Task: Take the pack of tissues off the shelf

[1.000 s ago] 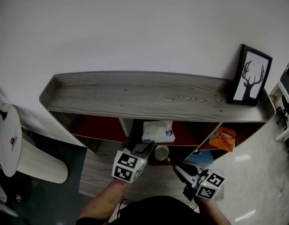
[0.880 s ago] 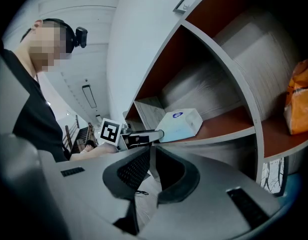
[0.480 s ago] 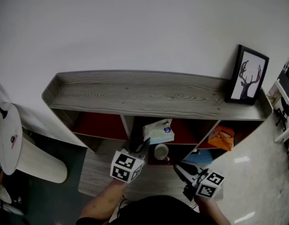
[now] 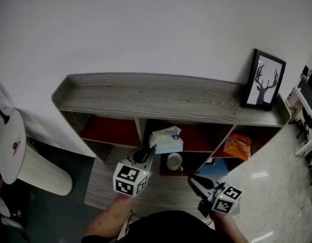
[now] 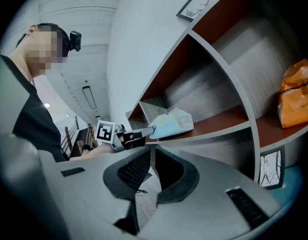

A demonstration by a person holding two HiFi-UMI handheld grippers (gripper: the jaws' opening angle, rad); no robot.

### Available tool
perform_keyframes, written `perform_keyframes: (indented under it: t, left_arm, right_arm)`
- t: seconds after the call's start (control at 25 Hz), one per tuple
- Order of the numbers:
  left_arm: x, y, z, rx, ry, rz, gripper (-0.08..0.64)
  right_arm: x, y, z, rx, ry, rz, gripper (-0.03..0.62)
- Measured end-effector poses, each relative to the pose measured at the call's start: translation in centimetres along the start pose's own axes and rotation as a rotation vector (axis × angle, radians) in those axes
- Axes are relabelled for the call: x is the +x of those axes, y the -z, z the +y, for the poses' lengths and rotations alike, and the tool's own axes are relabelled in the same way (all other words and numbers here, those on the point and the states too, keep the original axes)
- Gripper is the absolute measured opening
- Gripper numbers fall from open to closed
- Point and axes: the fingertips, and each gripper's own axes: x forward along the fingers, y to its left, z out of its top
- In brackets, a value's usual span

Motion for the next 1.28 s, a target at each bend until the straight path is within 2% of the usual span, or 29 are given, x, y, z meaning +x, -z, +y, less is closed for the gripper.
perform_keyframes:
  t: [0.56,0.88,1.28]
  left_arm:
    - [-8.9,-2.0,1.6,-0.033,-0.056,-0.110,0.020]
    - [-13.4,-0.7,2.6,-0.053,-0.078,-0.140,0.018]
    - [-15.0,4.0,5.1,-0.107,-0.074,-0.085,0.018]
  right_arm:
    - [2.2,1.5,2.9,0.005,-0.036,0.041,0.021]
    - [4.5,2.8,4.7,0.006,-0.057,0.083,0.021]
    - [7.7,5.3,7.3,0.025,-0.061,0.122,0.021]
